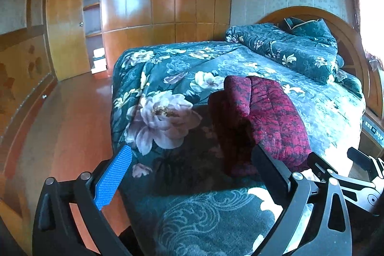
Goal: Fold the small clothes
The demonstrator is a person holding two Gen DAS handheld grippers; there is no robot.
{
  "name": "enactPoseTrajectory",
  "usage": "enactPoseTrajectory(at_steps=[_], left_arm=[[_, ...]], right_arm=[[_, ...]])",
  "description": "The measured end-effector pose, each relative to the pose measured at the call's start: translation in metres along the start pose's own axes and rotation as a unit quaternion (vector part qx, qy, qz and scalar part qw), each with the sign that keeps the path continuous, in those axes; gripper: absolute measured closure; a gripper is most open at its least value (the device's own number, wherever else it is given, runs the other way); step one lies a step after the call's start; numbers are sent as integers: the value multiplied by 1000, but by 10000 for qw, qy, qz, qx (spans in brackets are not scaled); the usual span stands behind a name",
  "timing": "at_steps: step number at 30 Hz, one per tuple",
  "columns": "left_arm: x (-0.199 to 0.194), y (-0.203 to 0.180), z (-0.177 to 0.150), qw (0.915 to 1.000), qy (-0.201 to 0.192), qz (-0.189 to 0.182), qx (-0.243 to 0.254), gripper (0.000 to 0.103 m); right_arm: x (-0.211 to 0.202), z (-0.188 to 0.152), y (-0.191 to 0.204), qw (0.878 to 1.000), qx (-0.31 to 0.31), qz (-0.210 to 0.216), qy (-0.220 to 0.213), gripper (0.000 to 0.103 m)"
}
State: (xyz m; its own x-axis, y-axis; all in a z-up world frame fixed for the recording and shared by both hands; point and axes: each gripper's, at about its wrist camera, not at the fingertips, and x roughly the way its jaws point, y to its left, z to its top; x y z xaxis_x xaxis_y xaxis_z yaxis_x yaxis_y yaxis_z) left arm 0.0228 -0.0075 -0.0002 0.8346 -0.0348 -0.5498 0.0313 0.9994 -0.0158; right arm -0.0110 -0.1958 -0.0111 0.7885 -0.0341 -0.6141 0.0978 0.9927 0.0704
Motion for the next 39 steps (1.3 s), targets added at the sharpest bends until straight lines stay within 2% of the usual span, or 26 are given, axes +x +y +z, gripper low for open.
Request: enactPoseTrajectory(at_steps=[39], left_arm=[[1, 4, -2, 10000, -13, 71, 56, 4]], right_arm=[[1, -3, 1, 10000, -23, -30, -23, 2]])
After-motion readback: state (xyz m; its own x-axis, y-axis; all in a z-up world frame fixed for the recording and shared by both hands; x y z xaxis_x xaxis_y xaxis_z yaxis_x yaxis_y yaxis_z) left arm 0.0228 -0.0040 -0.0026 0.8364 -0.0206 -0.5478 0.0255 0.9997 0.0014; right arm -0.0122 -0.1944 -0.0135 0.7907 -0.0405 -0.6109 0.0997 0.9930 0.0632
